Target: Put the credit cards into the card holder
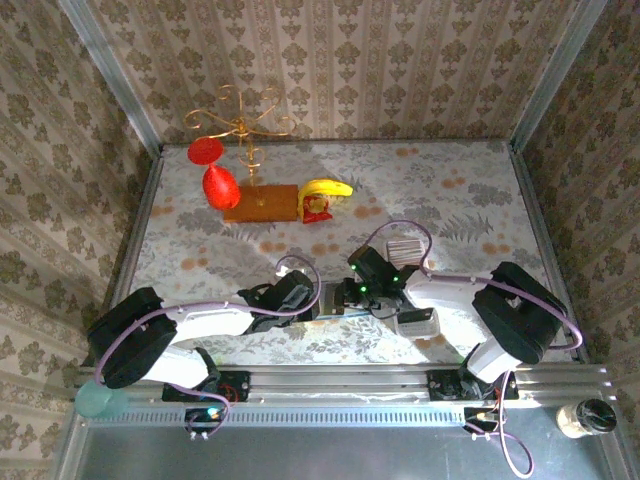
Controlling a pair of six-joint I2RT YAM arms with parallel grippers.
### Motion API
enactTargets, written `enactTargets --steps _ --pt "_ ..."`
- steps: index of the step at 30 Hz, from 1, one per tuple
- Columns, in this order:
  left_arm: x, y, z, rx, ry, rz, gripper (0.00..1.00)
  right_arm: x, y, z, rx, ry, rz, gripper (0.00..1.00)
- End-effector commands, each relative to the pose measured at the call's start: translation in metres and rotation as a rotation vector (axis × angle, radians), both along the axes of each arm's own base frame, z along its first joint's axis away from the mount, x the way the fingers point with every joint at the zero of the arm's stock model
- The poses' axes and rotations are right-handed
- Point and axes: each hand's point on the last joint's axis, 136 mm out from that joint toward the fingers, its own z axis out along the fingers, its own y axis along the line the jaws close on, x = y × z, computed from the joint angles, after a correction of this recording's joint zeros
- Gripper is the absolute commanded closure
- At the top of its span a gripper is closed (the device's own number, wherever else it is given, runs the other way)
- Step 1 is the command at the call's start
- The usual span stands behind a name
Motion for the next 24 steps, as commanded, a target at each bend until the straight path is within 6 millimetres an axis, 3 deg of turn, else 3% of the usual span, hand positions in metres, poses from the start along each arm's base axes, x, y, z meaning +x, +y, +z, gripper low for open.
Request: enactTargets --steps 1,5,11,18,24 --pt "-0.026 0.031 -0.033 0.138 0.108 -0.012 0.70 0.000 0.002 -0.002 -0.060 -0.013 0.040 0.74" --pt "-0.025 0.031 -0.034 0.136 0.106 -0.008 0.70 0.000 0.004 -0.002 -0.084 -0.018 0.061 0.74" --pt "-0.023 0.036 -0.031 0.128 0.107 0.007 0.68 0.003 -0.012 0.001 -0.172 -0.052 0.054 0.69" --pt "-0.021 0.032 -0.026 0.075 0.108 0.015 0.65 0.008 0.000 -0.003 -0.150 -0.041 0.071 0.78" --pt "-0.020 0.036 -0.030 0.075 0.117 0.029 0.65 0.012 0.006 -0.004 -0.144 -0.045 0.076 0.79"
